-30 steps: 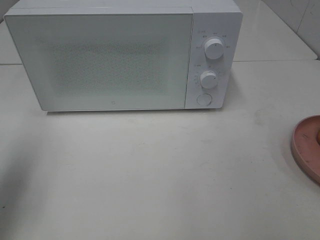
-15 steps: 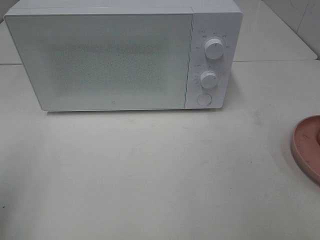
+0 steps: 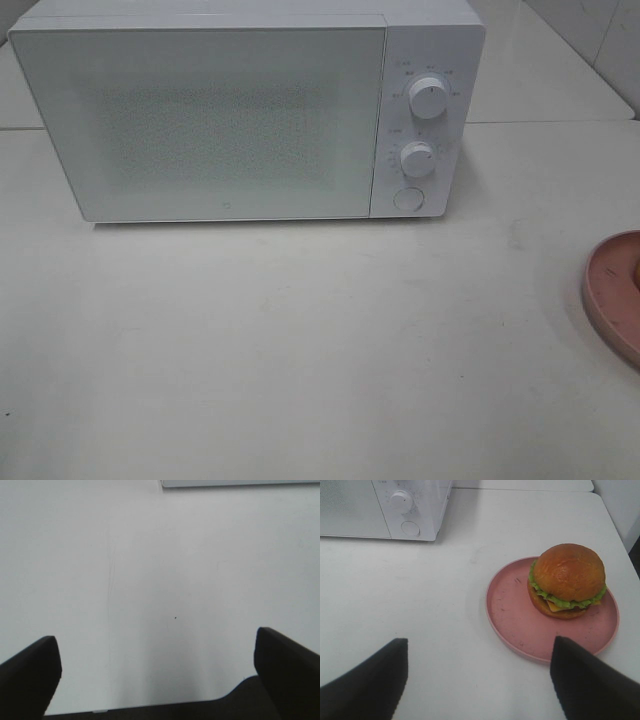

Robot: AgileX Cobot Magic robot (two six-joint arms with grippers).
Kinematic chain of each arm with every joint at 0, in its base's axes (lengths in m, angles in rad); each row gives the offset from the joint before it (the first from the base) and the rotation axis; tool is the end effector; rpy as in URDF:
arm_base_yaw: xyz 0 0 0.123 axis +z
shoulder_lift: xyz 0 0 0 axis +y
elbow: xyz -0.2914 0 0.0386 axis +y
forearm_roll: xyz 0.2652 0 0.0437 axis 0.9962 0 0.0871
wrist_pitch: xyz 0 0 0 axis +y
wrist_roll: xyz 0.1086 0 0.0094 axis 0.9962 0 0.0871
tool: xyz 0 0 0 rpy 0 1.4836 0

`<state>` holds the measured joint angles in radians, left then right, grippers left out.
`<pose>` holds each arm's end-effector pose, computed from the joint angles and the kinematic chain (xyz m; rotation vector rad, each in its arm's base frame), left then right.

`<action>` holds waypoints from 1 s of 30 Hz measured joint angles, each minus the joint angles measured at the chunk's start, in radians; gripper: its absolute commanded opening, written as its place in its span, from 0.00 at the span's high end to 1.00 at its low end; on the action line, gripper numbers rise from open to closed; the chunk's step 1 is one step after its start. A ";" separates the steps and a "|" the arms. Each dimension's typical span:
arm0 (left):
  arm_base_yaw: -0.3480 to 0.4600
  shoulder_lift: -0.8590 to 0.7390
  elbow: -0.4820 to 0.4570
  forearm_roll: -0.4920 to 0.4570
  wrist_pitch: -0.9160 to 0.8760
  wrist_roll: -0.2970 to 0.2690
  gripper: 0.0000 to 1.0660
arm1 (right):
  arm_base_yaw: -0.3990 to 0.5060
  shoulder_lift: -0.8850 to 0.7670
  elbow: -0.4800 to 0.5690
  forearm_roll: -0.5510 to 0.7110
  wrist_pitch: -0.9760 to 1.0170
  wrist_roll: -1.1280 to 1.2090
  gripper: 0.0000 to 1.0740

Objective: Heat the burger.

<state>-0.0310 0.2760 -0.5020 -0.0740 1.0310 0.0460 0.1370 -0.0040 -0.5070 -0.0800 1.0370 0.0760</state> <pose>0.0605 -0.0088 0.2700 0.0775 2.2858 -0.0846 0.0177 -0.0051 0.2821 -0.0582 2.0065 0.0410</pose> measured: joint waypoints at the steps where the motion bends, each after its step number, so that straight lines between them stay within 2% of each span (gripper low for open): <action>1: 0.000 -0.039 0.000 -0.008 0.000 0.000 0.05 | 0.000 0.000 0.000 0.000 0.000 0.000 0.30; 6: 0.016 -0.124 0.001 -0.022 0.001 -0.001 0.05 | 0.000 0.000 0.000 0.000 0.000 0.000 0.30; 8: 0.077 -0.204 0.001 -0.022 0.001 -0.001 0.05 | 0.000 0.000 0.000 0.000 0.000 0.000 0.30; 13: 0.114 -0.276 0.001 -0.022 0.001 -0.001 0.05 | 0.000 0.000 0.000 0.000 0.000 0.000 0.30; 30: 0.117 -0.280 0.001 -0.022 0.001 -0.001 0.05 | 0.000 0.000 0.000 0.000 0.000 0.000 0.30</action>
<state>0.0860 -0.0040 -0.5010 -0.0960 1.0320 0.0450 0.1370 -0.0040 -0.5070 -0.0800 1.0370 0.0760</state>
